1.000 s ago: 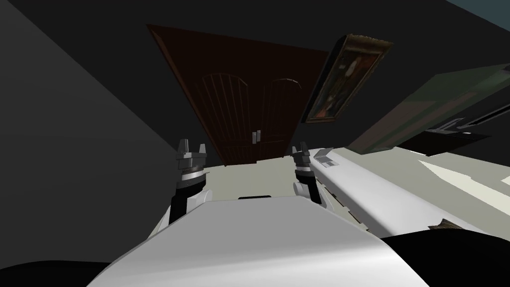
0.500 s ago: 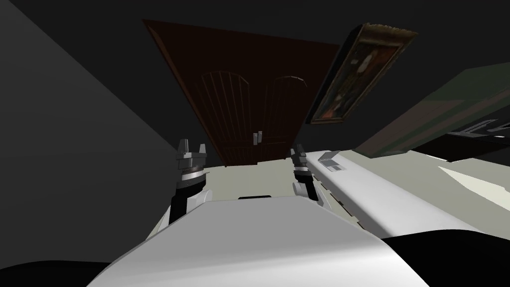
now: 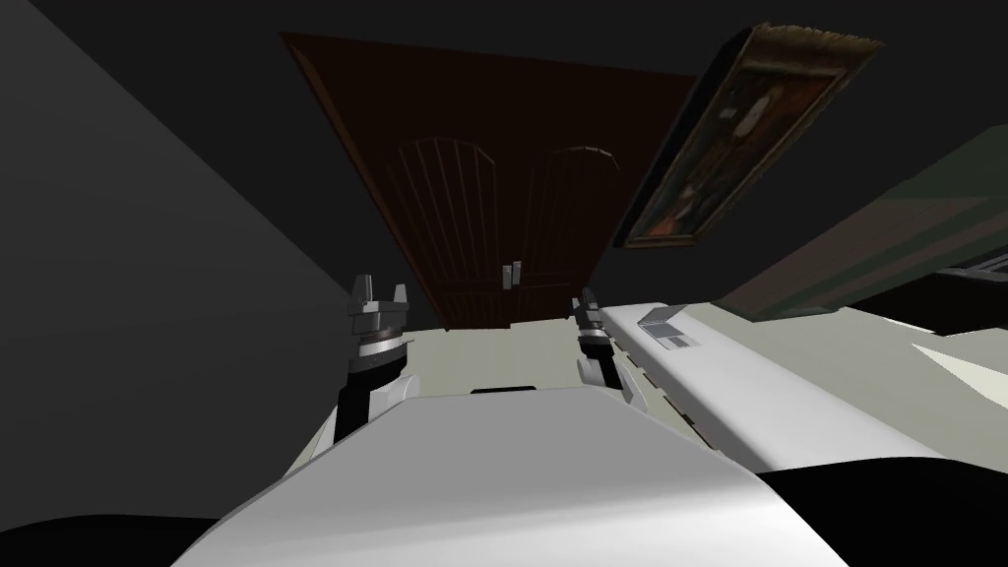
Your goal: Pull the door open
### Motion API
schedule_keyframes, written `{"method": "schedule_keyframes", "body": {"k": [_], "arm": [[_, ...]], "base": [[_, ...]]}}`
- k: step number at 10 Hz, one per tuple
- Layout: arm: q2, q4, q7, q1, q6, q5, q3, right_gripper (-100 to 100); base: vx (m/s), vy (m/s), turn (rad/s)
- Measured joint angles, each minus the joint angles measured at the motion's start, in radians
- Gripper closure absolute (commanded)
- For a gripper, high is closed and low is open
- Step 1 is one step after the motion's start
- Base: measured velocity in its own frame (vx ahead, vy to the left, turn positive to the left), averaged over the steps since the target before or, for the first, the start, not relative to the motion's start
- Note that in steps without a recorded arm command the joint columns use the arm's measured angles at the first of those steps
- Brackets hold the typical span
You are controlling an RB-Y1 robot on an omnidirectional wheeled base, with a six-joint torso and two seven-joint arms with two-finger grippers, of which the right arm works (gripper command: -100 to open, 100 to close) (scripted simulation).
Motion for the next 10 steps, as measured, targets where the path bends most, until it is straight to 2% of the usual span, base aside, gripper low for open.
{"method": "schedule_keyframes", "body": {"k": [2, 4, 5, 6, 8, 10], "arm": [[0.000, 0.064, -0.008, -0.029, 0.008, 0.017, -0.014, -100], [0.005, 0.119, -0.021, -0.051, 0.033, 0.040, -0.027, -100], [0.003, 0.157, -0.029, -0.069, 0.043, 0.049, -0.037, -100], [-0.004, 0.184, -0.043, -0.087, 0.064, 0.058, -0.048, -100], [0.011, 0.226, -0.049, -0.102, 0.080, 0.078, -0.054, -100], [0.015, 0.270, -0.062, -0.125, 0.103, 0.095, -0.064, -100]], "base": [[0.160, -0.057, 0.133], [0.169, -0.036, 0.102], [0.186, -0.036, 0.158], [0.153, -0.050, 0.099], [0.116, -0.022, 0.094], [0.126, -0.023, 0.085]]}}
